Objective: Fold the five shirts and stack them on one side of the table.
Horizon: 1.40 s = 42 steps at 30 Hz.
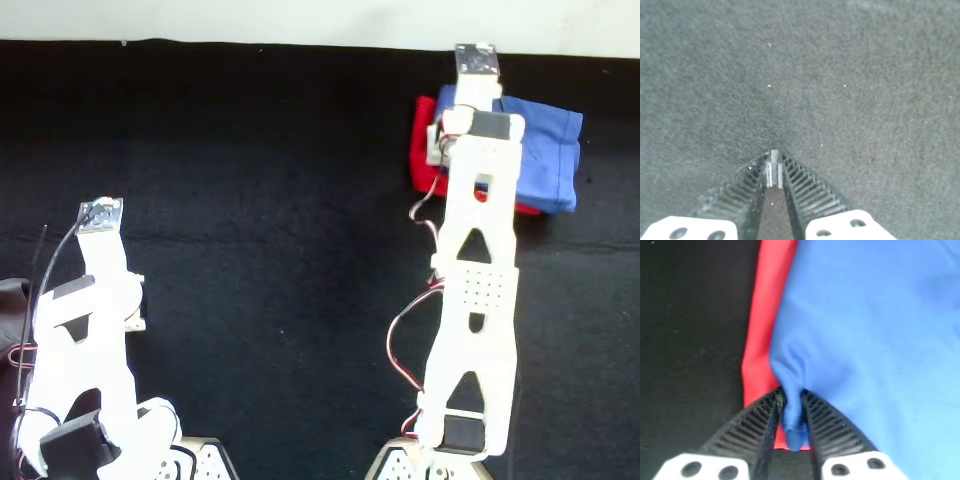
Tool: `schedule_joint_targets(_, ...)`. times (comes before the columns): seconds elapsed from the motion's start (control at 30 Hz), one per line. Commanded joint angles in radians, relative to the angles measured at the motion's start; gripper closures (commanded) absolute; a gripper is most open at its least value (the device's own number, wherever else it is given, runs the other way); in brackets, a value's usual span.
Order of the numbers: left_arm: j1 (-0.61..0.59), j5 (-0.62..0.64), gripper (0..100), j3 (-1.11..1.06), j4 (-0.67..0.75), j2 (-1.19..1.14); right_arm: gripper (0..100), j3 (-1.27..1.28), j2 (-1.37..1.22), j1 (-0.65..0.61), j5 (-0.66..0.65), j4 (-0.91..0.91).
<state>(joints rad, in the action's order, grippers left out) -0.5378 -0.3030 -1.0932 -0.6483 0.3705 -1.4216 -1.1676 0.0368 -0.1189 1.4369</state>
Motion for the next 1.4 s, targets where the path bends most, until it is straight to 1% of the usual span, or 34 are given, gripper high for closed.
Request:
schedule_joint_targets(0.0,0.015,-0.003,99,-0.001,0.018,-0.005,99.3,-0.038,0.088,0.012,-0.008,-0.008)
schedule_joint_targets(0.07,0.015,-0.003,99,-0.001,0.018,-0.005,99.3,-0.036,0.101,0.008,-0.008,-0.002)
schedule_joint_targets(0.17,0.015,-0.003,99,-0.001,0.018,-0.005,99.3,-0.036,0.122,-0.007,-0.011,0.065)
schedule_joint_targets(0.27,0.015,-0.003,99,-0.001,0.018,-0.005,99.3,-0.036,0.151,-0.036,-0.091,0.151)
schedule_joint_targets(0.43,0.015,-0.003,99,-0.001,0.018,-0.005,99.3,-0.036,0.196,-0.077,-0.135,0.232)
schedule_joint_targets(0.87,0.016,-0.003,99,-0.001,0.018,-0.005,98.7,-0.036,0.136,-0.087,-0.149,0.297)
schedule_joint_targets(0.93,0.016,-0.003,99,-0.001,0.018,-0.005,94.3,-0.036,0.139,-0.087,-0.149,0.302)
schedule_joint_targets(1.03,0.016,-0.003,99,0.001,0.018,-0.005,82.1,-0.045,0.162,-0.096,-0.143,0.32)
schedule_joint_targets(1.1,0.016,-0.003,99,0.001,0.018,-0.005,78.5,-0.064,0.196,-0.113,-0.143,0.323)
schedule_joint_targets(1.2,0.016,-0.003,99,0.001,0.018,-0.005,80.2,-0.113,0.254,-0.137,-0.143,0.318)
schedule_joint_targets(1.27,0.016,-0.003,99,0.001,0.018,-0.005,83.1,-0.13,0.277,-0.14,-0.143,0.303)
schedule_joint_targets(1.33,0.016,-0.003,99,0.001,0.018,-0.005,89.4,-0.128,0.275,-0.125,-0.143,0.282)
schedule_joint_targets(1.37,0.016,-0.003,99,0.001,0.018,-0.005,94.4,-0.111,0.263,-0.117,-0.143,0.277)
